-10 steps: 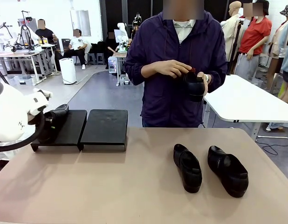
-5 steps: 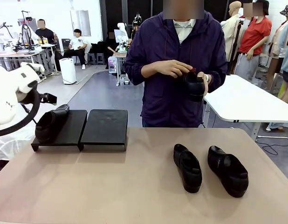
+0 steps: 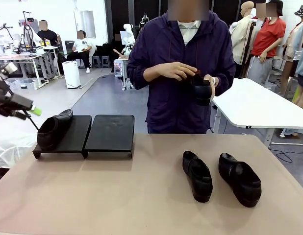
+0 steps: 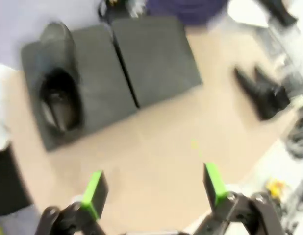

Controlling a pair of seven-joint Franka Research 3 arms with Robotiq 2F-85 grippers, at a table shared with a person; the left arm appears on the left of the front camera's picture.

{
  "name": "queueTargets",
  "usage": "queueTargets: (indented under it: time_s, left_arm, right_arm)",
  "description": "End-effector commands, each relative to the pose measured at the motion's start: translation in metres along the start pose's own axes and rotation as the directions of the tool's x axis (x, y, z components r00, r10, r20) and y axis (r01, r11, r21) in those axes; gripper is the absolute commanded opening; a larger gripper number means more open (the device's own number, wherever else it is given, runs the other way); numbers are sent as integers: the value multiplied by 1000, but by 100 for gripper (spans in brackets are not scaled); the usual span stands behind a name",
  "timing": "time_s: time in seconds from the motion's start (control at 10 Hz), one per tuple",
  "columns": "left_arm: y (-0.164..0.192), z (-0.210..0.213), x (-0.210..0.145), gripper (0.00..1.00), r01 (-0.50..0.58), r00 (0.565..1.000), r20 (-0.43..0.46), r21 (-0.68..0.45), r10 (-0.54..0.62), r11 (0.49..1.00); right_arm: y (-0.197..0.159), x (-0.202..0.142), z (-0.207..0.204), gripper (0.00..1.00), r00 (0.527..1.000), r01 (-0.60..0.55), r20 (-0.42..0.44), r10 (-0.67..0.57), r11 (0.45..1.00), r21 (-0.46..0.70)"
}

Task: Organize the shoes by placing them on the stand.
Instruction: Place the Shoe from the middle of the table onto the Shoes Stand.

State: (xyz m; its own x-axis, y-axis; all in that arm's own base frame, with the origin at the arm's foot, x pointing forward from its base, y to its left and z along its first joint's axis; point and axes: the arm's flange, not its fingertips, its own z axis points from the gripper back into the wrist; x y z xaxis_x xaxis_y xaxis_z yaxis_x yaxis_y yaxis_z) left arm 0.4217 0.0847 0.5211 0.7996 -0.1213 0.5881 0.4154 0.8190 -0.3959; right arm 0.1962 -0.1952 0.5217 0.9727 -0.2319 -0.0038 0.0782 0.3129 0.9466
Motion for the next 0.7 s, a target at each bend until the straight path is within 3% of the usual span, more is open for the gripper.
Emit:
queueTargets:
  time_s: [0.0, 0.1, 0.2, 0.3, 0.6]
  left_arm:
    - [1, 41, 13, 100, 14, 962, -265, -165, -58, 986]
    - [-13, 48, -1, 100, 18, 955, -286, -224, -84, 974]
    - [-32, 56, -20, 100, 29, 950, -298, -198, -89, 980]
    - [-57, 71, -42, 100, 47, 956, -286, -95, -73, 994]
    - [-113, 93, -87, 100, 105, 946, -312, 23, -93, 994]
  right_arm:
    - [1, -1, 3, 100, 1000, -26, -4, 26, 1000, 5]
    - [1, -1, 3, 100, 1000, -26, -4, 26, 1000, 5]
    - [1, -1, 3, 100, 1000, -26, -4, 26, 1000, 5]
    - [1, -1, 3, 100, 1000, -26, -4, 26, 1000, 5]
    - [1, -1, 3, 100, 1000, -26, -4, 26, 1000, 5]
